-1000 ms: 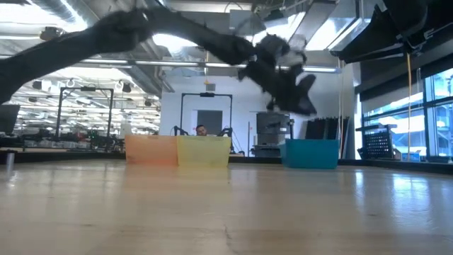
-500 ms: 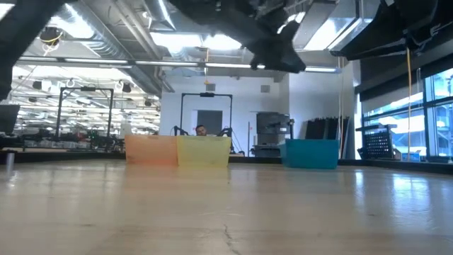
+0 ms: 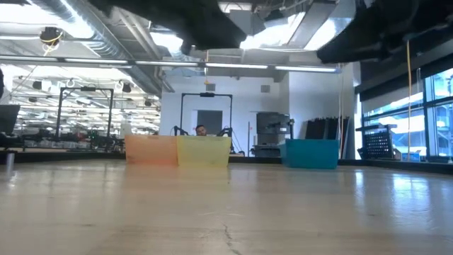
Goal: Sort crayons/erasers/pens/pencils in bins
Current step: Put the blue eraser into the blue bin
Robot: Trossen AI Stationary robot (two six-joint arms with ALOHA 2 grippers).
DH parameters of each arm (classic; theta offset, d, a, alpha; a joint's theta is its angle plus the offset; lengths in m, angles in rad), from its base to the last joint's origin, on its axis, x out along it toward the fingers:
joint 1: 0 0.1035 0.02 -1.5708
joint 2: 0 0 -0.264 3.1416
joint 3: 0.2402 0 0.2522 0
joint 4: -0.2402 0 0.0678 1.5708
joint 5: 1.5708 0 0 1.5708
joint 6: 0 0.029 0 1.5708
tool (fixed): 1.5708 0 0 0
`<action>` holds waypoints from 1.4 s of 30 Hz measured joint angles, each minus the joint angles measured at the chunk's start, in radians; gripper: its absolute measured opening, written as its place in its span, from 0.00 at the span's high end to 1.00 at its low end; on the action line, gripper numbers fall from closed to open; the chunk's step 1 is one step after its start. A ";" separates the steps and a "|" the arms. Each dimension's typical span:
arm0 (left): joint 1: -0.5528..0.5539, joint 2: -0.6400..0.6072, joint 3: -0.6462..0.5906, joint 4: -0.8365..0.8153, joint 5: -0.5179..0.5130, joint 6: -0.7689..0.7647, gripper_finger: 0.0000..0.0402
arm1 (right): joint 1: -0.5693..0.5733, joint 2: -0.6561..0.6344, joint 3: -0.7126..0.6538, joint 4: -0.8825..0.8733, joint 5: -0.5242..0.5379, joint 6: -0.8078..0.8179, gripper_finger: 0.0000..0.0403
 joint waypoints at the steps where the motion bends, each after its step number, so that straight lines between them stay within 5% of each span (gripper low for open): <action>1: -0.027 -0.013 -0.019 -0.004 -0.018 0.000 0.73 | -0.018 0.000 -0.009 0.072 -0.062 -0.049 0.62; 7: -0.181 -0.049 -0.071 -0.004 -0.117 0.000 0.73 | -0.088 0.007 -0.064 0.396 -0.389 -0.212 0.62; 21: -0.459 -0.048 -0.094 -0.083 -0.592 -0.011 0.73 | -0.133 0.371 0.024 0.849 -0.664 -0.490 0.62; 30: -0.490 -0.155 -0.094 -0.483 -0.601 -0.300 0.73 | -0.187 0.692 0.359 0.771 -0.787 -0.528 0.62; 42: -0.524 -0.179 -0.145 -0.903 -0.686 -0.723 0.73 | -0.259 0.940 0.738 0.490 -0.979 -0.528 0.62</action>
